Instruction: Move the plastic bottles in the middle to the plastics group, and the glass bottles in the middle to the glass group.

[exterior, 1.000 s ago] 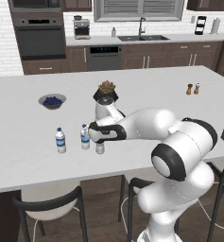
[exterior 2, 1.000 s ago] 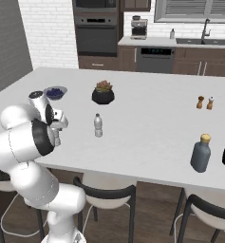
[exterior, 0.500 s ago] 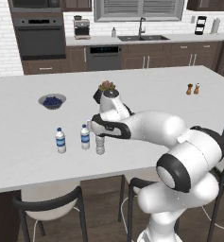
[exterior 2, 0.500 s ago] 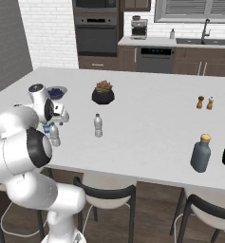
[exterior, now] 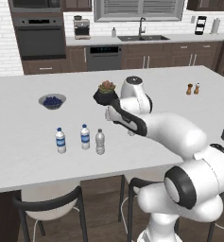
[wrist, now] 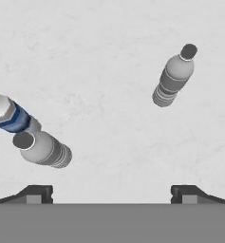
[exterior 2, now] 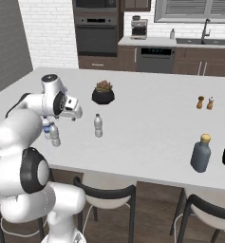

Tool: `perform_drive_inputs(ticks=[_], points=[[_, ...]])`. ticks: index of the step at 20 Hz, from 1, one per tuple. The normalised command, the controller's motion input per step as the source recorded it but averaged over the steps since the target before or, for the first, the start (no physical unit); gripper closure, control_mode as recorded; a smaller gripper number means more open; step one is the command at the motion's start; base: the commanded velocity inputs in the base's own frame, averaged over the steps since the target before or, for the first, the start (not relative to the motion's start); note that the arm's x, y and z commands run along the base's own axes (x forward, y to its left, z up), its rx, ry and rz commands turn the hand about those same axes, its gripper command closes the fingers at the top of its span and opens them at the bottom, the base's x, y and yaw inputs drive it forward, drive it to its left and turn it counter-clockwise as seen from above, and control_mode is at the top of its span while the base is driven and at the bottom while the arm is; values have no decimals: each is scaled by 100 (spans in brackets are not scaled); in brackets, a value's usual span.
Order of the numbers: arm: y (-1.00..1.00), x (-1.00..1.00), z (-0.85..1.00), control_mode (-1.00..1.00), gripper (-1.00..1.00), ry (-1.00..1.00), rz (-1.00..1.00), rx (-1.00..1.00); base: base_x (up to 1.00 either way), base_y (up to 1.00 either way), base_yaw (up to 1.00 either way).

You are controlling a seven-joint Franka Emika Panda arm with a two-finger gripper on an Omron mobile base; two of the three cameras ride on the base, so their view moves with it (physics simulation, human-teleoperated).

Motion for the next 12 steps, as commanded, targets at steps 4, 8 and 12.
perform_drive_inputs(ticks=[4, 8, 12], points=[[-98, -5, 10, -100, -100, 0, -12, 5, 0, 0, 0], [-87, 2, 5, -100, -100, 0, -13, 2, 0, 0, 0], [-68, 25, 0, -100, -100, 2, -16, 0, 0, 0, 0]])
